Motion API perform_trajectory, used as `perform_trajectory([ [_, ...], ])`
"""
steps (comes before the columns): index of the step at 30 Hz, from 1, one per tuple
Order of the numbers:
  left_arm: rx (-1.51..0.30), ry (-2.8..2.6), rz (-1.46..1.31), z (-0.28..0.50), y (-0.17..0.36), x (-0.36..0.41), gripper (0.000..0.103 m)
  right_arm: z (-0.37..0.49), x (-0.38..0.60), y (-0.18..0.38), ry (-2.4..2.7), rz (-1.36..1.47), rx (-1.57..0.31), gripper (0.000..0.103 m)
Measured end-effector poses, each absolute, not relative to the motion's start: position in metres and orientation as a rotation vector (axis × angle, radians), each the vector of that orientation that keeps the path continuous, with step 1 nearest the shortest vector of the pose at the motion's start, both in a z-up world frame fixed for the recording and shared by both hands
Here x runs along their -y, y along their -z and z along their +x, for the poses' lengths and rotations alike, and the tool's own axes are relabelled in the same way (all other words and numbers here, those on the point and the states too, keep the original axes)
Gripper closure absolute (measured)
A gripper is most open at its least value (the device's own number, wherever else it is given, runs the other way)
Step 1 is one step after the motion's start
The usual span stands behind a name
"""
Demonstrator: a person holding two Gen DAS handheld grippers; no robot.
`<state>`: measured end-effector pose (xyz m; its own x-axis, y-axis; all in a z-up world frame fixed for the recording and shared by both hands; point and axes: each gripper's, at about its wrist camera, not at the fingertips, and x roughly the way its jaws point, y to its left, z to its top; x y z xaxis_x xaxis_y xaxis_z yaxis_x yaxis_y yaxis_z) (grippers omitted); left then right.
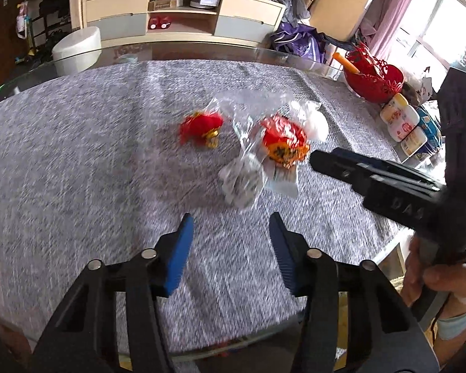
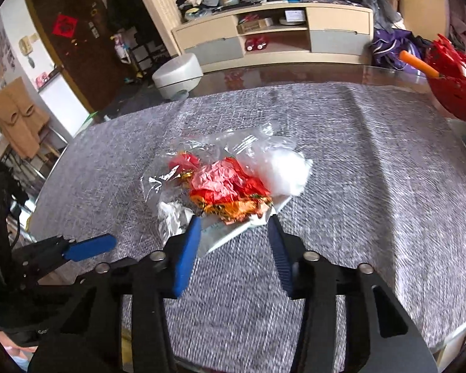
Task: Collect trash
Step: 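Grasp the white printed paper packet with the left tool while the right tool grasps the red snack wrapper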
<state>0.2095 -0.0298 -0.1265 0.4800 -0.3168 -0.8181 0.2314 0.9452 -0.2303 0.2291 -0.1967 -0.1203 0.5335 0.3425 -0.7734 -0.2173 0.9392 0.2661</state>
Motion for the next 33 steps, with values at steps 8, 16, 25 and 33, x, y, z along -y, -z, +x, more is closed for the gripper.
perform_trajectory([
  [8, -1.058, 0.375, -0.117, 0.237, 0.146, 0.043, 0.065, 0.244, 0.185, 0.123, -0.375, 0.124, -0.962, 0.061],
  [16, -1.078, 0.396, -0.134, 0.253, 0.158, 0.048, 0.08, 0.254, 0.179, 0.127, -0.345, 0.056, -0.961, 0.034],
  [25, -1.076, 0.406, -0.122, 0.256, 0.161, 0.047, 0.086, 0.26, 0.173, 0.137, -0.319, 0.015, -0.976, 0.042],
  [33, -1.052, 0.386, -0.106, 0.237, 0.151, 0.034, 0.088, 0.24, 0.18, 0.121, -0.33, 0.047, -0.945, 0.064],
])
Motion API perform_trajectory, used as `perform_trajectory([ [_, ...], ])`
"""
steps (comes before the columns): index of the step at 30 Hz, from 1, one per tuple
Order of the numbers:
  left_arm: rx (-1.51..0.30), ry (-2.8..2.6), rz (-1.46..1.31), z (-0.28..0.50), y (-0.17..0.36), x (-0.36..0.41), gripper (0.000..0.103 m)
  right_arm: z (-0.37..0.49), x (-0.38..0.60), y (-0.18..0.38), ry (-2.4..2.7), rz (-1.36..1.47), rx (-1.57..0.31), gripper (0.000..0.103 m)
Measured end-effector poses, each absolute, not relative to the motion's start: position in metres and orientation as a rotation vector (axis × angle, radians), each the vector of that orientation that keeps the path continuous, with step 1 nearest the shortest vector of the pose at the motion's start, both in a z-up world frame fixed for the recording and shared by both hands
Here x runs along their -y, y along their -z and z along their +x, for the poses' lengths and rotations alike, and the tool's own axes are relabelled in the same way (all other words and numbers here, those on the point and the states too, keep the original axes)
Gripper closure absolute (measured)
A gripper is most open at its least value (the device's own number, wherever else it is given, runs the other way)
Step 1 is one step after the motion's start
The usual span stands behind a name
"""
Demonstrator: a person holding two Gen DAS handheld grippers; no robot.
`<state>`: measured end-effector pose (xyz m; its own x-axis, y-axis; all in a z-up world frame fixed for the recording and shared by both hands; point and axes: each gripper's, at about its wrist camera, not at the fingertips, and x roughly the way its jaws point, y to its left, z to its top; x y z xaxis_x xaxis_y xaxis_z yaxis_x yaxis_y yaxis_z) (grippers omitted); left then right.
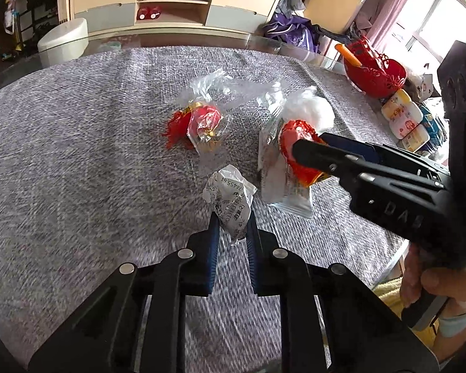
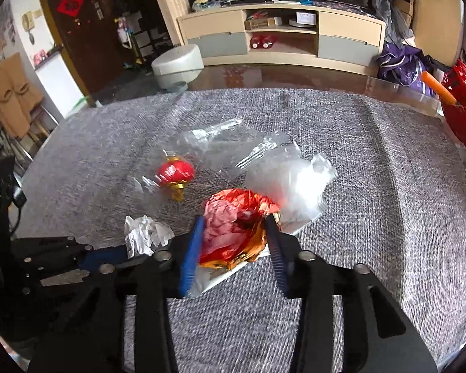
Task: Collect trash
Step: 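Grasp the white printed paper packet with the left tool while the right tool grasps the red snack wrapper, then carry the paper packet and snack wrapper down over the grey bin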
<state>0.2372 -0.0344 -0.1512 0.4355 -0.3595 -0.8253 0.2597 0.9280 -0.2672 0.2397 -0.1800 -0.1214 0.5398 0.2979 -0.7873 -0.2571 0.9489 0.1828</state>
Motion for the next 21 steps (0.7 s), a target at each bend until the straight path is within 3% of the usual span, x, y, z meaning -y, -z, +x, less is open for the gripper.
perform_trajectory([
  [13, -0.963, 0.38, -0.102, 0.152, 0.104, 0.029, 0.088, 0.159, 0.2, 0.08, -0.355, 0.102, -0.89, 0.064],
  [21, -0.955, 0.361, -0.092, 0.087, 0.105, 0.025, 0.088, 0.097, 0.208, 0.082, -0.35, 0.121, -0.888, 0.064],
])
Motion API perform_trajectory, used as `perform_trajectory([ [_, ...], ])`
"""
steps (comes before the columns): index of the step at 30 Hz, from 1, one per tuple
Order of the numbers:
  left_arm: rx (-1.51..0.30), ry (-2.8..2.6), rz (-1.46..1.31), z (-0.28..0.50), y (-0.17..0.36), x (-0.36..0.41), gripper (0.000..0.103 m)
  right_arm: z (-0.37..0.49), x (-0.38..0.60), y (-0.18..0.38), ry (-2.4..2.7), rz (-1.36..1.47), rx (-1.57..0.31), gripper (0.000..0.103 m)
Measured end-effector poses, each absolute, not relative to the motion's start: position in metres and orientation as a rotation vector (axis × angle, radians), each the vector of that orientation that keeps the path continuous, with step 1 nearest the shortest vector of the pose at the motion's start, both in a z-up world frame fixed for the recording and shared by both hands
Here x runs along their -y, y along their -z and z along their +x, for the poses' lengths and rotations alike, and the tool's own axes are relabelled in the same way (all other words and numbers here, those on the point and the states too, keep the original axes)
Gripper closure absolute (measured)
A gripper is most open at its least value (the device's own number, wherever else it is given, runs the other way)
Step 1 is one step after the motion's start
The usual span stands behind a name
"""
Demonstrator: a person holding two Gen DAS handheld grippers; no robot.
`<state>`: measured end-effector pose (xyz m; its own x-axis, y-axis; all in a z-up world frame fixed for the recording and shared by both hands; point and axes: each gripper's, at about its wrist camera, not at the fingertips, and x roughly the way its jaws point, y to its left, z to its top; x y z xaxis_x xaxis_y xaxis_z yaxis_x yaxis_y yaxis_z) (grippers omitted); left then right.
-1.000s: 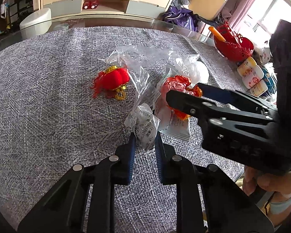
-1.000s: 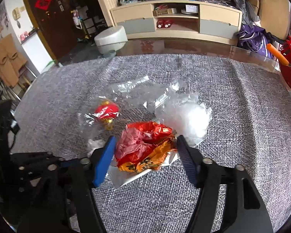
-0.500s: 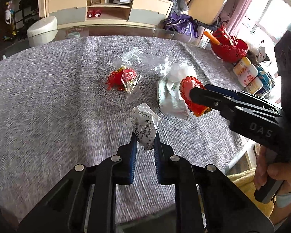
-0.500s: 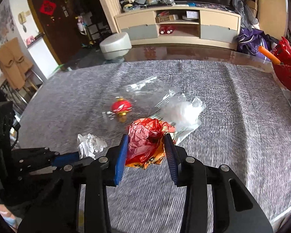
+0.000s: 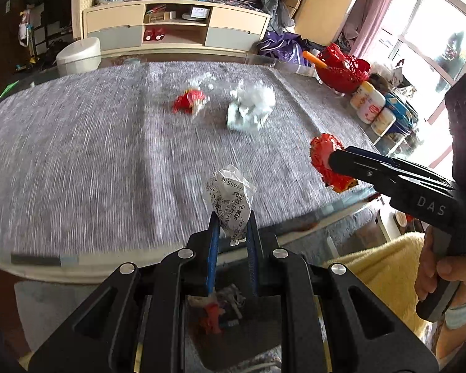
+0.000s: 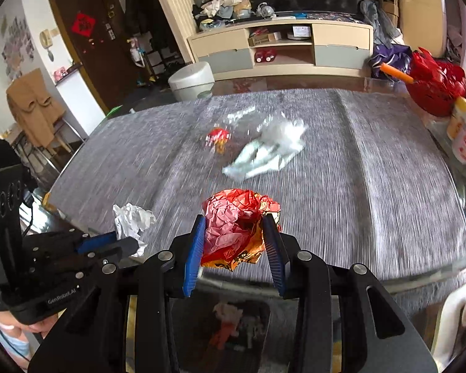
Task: Collect trash
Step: 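Carry the paper packet and snack wrapper down over the grey bin, then open both tools to drop the packet and wrapper into the bin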
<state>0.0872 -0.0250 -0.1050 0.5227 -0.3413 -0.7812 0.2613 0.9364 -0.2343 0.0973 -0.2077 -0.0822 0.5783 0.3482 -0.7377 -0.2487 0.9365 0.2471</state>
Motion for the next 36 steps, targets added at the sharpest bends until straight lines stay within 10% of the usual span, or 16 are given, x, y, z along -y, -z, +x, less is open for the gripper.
perform_trajectory([
  [36, -1.221, 0.353, -0.12, -0.011, 0.237, 0.027, 0.078, 0.017, 0.193, 0.222, -0.355, 0.207, -1.17, 0.054],
])
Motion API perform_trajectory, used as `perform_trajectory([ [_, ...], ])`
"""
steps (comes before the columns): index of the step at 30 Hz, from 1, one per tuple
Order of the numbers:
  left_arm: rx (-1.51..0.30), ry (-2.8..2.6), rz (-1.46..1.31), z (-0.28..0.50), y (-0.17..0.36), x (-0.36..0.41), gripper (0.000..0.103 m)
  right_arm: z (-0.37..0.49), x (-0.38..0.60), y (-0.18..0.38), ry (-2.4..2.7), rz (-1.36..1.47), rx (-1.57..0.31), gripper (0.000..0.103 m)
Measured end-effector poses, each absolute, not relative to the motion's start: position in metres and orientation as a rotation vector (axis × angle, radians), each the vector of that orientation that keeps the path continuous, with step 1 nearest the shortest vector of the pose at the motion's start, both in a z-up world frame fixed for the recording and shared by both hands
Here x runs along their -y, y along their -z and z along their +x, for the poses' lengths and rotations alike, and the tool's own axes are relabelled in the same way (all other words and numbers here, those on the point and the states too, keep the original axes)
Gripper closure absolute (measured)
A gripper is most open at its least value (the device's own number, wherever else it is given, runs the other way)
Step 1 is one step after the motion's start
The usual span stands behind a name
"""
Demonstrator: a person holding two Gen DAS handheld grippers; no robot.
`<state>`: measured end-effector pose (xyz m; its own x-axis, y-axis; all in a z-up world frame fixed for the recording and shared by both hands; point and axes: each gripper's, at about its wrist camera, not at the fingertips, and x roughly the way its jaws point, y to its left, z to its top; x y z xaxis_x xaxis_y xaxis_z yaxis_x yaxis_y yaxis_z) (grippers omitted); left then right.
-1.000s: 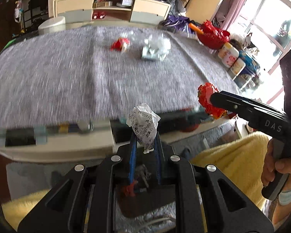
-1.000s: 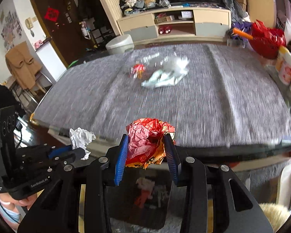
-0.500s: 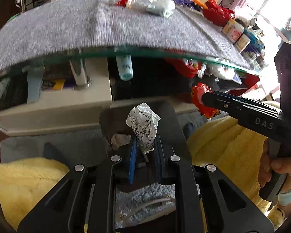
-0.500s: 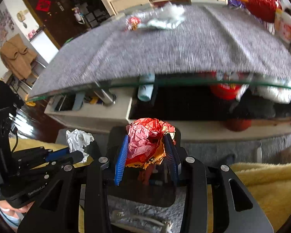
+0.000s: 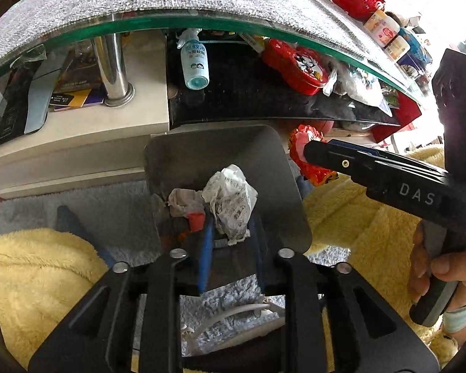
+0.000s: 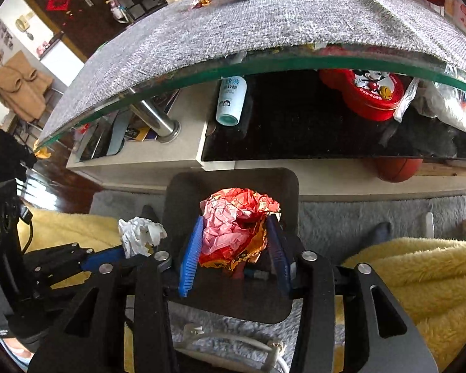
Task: Collect trash
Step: 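Open both tools to drop the packet and wrapper into the bin, then raise both empty tools back over the table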
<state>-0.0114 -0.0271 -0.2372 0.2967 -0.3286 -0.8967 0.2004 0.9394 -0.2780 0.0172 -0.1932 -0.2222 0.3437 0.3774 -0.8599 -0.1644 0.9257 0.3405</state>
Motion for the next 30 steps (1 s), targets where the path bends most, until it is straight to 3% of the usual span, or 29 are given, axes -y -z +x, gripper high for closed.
perform_trajectory([
  [3, -1.228, 0.346, -0.112, -0.01, 0.239, 0.028, 0.061, 0.019, 0.193, 0.222, -0.354, 0.213, -1.169, 0.043],
  [8, -1.22, 0.312, -0.099, -0.008, 0.239, 0.024, 0.037, 0.023, 0.198, 0.22, -0.332, 0.222, -1.16, 0.039],
  [14, -1.187, 0.279, -0.116, -0.004, 0.231, 0.014, 0.023, 0.028, 0.209, 0.218, -0.287, 0.244, -1.155, 0.024],
  [21, -1.123, 0.219, -0.138, 0.007, 0.21, -0.002, 0.013, 0.039, 0.223, 0.192, -0.251, 0.256, -1.097, 0.014],
  [30, -1.037, 0.198, -0.135, 0.037, 0.17, -0.01, 0.01, 0.077, 0.231, 0.146, -0.232, 0.224, -0.997, 0.013],
])
